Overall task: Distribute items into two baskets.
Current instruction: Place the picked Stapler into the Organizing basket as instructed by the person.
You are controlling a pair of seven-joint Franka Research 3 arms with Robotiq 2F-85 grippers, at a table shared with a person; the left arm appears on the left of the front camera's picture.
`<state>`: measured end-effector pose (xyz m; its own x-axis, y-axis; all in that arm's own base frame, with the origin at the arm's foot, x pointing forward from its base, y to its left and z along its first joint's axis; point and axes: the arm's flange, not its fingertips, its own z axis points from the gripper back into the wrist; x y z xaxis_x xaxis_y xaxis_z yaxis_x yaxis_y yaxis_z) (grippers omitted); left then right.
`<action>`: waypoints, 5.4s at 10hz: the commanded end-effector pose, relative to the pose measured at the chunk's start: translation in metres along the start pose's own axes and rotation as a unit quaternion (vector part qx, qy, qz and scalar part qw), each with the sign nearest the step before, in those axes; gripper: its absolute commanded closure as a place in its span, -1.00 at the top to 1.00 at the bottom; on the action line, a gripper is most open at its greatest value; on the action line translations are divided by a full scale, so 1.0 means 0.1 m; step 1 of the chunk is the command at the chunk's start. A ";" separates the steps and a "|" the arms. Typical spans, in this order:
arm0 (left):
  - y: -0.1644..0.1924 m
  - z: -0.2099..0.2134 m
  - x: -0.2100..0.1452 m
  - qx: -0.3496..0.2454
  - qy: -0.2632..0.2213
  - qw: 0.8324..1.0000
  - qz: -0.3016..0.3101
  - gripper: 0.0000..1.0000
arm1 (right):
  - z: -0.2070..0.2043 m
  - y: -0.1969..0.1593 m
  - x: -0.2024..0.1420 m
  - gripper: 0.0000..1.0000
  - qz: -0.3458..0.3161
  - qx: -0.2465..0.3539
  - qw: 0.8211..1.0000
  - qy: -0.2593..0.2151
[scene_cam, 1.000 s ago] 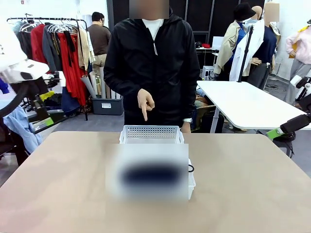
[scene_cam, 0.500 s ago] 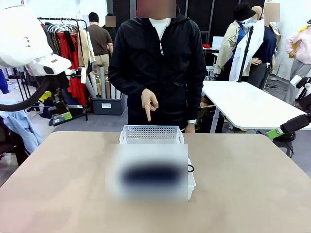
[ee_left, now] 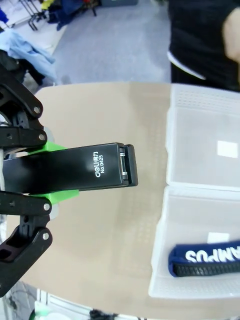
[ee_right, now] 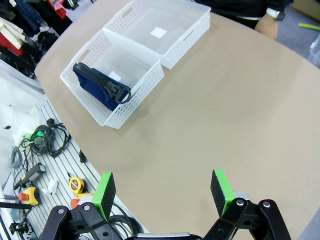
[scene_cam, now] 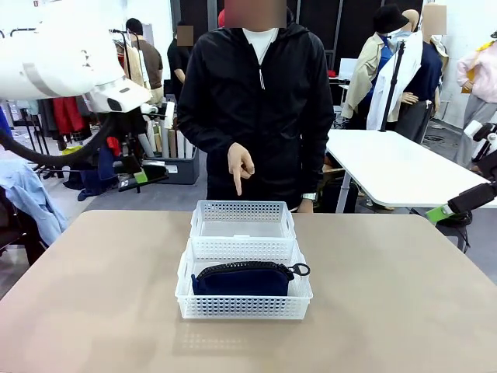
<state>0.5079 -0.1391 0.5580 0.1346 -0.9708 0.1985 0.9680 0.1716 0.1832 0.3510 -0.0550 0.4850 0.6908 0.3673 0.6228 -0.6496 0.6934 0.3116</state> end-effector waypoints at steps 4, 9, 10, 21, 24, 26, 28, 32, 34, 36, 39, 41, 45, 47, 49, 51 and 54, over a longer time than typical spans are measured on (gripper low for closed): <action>0.10 -0.15 0.59 -0.031 0.008 0.997 -0.070 -1.00 | 0.01 0.00 0.00 1.00 0.001 0.003 1.000 0.000; 0.22 -0.54 1.21 -0.020 0.027 0.992 -0.119 -1.00 | 0.01 0.00 0.00 1.00 0.001 0.003 1.000 0.000; 0.27 -0.67 1.34 -0.028 0.033 0.991 -0.125 -1.00 | 0.01 0.00 0.00 1.00 0.001 0.003 1.000 0.000; 0.31 -1.77 2.17 -0.060 0.038 0.989 -0.131 -1.00 | 0.01 0.00 0.00 1.00 0.001 0.003 1.000 0.000; 0.43 -2.18 2.30 -0.075 0.046 0.989 -0.117 -1.00 | 0.01 0.00 0.00 1.00 0.001 0.003 1.000 0.000; 0.35 -2.37 2.38 -0.080 0.049 0.988 -0.123 -1.00 | 0.01 0.00 0.00 1.00 0.001 0.003 1.000 0.000; 0.25 -2.53 2.42 -0.077 0.059 0.986 -0.135 -1.00 | 0.01 0.00 0.00 1.00 0.001 0.003 1.000 0.000; 0.21 -2.73 2.44 -0.085 0.070 0.983 -0.144 -1.00 | 0.01 0.00 0.00 1.00 0.001 0.003 1.000 0.000; 0.19 -2.81 2.43 -0.095 0.073 0.982 -0.150 -1.00 | 0.01 0.00 0.00 1.00 0.001 0.003 1.000 0.000; 0.19 -2.81 2.44 -0.093 0.072 0.981 -0.152 -1.00 | 0.01 0.00 0.00 1.00 0.001 0.003 1.000 0.000; 0.22 -2.79 2.43 -0.101 0.078 0.981 -0.145 -0.16 | 0.01 0.00 0.00 1.00 0.001 0.003 1.000 0.000; 0.27 -2.71 2.41 -0.102 0.076 0.982 -0.139 0.64 | 0.01 0.00 0.00 1.00 0.001 0.003 1.000 0.000; 0.37 -2.40 2.33 -0.098 0.067 0.985 -0.126 1.00 | 0.01 0.00 0.00 1.00 0.001 0.003 1.000 0.000; 0.43 -2.18 2.22 -0.095 0.067 0.987 -0.107 1.00 | 0.01 0.00 0.00 1.00 0.001 0.003 1.000 0.000; 0.50 -2.03 2.10 -0.086 0.061 0.991 -0.087 1.00 | 0.01 0.00 0.00 1.00 0.001 0.003 1.000 0.000; 0.52 -1.95 2.01 -0.083 0.061 0.992 -0.066 1.00 | 0.01 0.00 0.00 1.00 0.001 0.003 1.000 0.000; 0.53 -1.87 1.94 -0.083 0.059 0.994 -0.039 1.00 | 0.01 0.00 0.00 1.00 0.001 0.003 1.000 0.000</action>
<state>0.6366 -0.3542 0.4238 0.0442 -0.9969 0.0654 0.9979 0.0471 0.0438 0.3510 -0.0551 0.4851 0.6911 0.3675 0.6223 -0.6494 0.6936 0.3116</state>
